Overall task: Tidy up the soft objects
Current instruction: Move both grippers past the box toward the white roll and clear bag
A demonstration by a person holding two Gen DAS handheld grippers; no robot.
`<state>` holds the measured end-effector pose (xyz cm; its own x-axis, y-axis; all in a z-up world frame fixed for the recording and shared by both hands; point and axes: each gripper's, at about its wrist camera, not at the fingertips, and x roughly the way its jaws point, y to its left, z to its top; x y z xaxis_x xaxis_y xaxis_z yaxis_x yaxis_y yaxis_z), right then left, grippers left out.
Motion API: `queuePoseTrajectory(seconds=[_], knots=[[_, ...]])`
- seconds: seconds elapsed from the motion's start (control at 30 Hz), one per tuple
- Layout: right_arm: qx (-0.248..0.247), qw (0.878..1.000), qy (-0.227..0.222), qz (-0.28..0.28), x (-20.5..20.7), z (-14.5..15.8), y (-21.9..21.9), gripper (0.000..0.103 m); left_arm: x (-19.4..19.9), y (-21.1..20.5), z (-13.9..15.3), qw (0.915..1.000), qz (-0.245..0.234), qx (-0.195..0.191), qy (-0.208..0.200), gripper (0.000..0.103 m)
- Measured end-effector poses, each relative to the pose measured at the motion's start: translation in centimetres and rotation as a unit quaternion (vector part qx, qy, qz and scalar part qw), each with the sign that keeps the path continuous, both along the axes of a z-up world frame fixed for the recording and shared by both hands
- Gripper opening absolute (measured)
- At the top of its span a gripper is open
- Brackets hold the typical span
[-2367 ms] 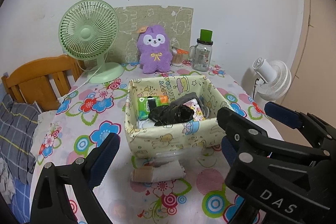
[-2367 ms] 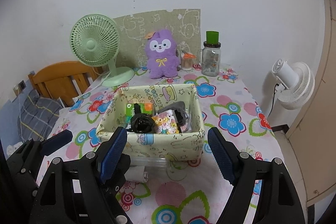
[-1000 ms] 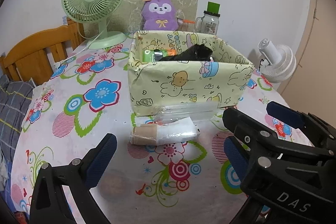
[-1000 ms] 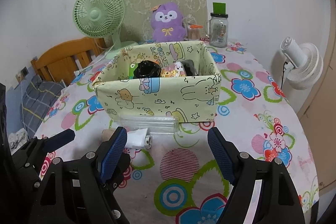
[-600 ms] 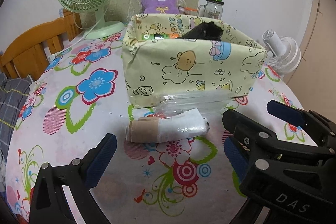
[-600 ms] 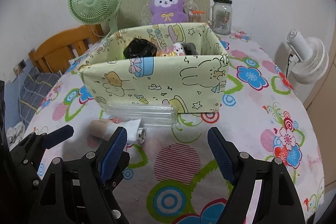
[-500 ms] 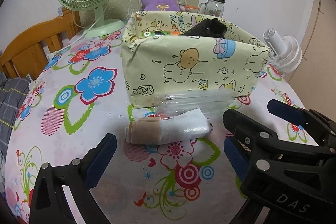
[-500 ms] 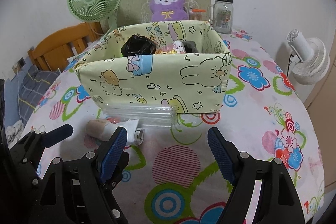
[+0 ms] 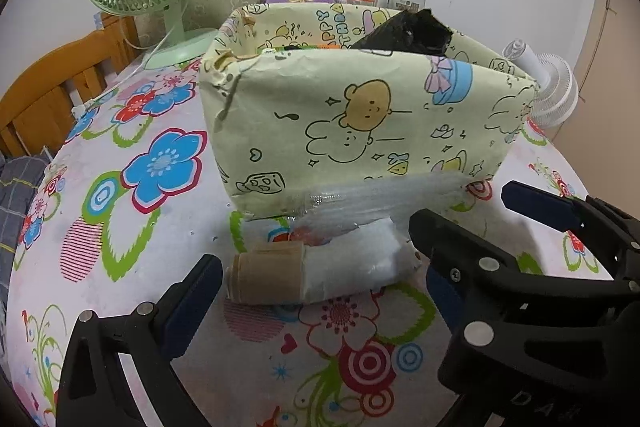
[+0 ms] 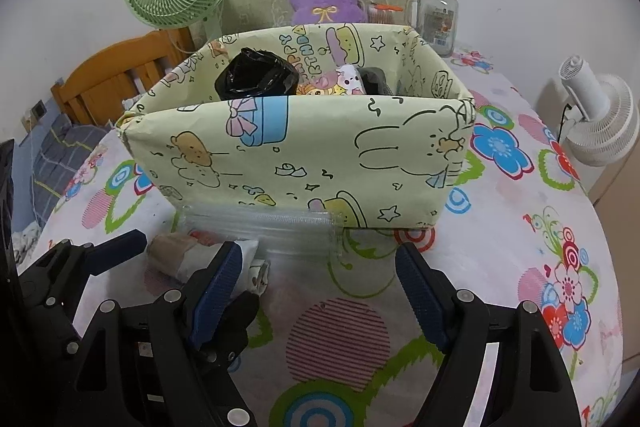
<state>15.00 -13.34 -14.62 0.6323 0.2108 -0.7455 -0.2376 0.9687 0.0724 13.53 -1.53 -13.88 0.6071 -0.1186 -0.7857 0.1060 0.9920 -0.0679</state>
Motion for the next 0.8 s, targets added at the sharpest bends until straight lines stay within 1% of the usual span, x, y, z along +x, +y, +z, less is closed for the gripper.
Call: queuePoseTrajectory(seconds=[0.23, 0.43, 0.47, 0.5, 0.53, 0.6, 0.67, 0.73, 0.77, 0.8], knots=[[0.000, 1.000, 0.009, 0.011, 0.9, -0.4, 0.1, 0.081, 0.8, 0.0, -0.5, 1.0000, -0.003, -0.001, 0.007, 0.103], [0.001, 1.000, 0.005, 0.019, 1.3, -0.6, 0.6, 0.081, 1.0, -0.1, -0.7, 0.9999, -0.007, -0.004, 0.011, 0.103], [0.001, 1.000, 0.005, 0.021, 1.4, -0.6, 0.6, 0.079, 1.0, -0.1, -0.7, 0.9999, -0.008, -0.004, 0.011, 0.103], [0.000, 1.000, 0.005, 0.023, 1.4, -0.6, 0.7, 0.074, 1.0, -0.1, -0.7, 0.9999, -0.008, -0.004, 0.012, 0.103], [-0.003, 1.000, 0.009, 0.024, 1.4, -0.7, 0.8, 0.070, 1.0, -0.1, -0.7, 0.9999, -0.009, -0.004, 0.013, 0.103], [-0.001, 0.999, 0.021, 0.028, 1.6, -1.0, 0.9, 0.059, 0.9, -0.1, -0.8, 0.9998, -0.010, -0.003, 0.015, 0.103], [0.004, 0.999, 0.029, 0.033, 1.5, -1.2, 0.9, 0.054, 0.7, -0.2, -0.8, 0.9998, -0.011, 0.000, 0.016, 0.103], [0.002, 0.999, 0.025, 0.037, 1.2, -1.2, 1.1, 0.048, 0.6, -0.1, -0.9, 0.9998, -0.012, 0.001, 0.015, 0.103], [0.000, 0.999, 0.022, 0.041, 1.0, -1.1, 1.2, 0.043, 0.4, -0.2, -0.9, 0.9998, -0.012, 0.002, 0.015, 0.103], [-0.001, 0.999, 0.021, 0.045, 0.8, -1.1, 1.4, 0.042, 0.3, -0.1, -0.9, 0.9998, -0.012, 0.002, 0.015, 0.103]])
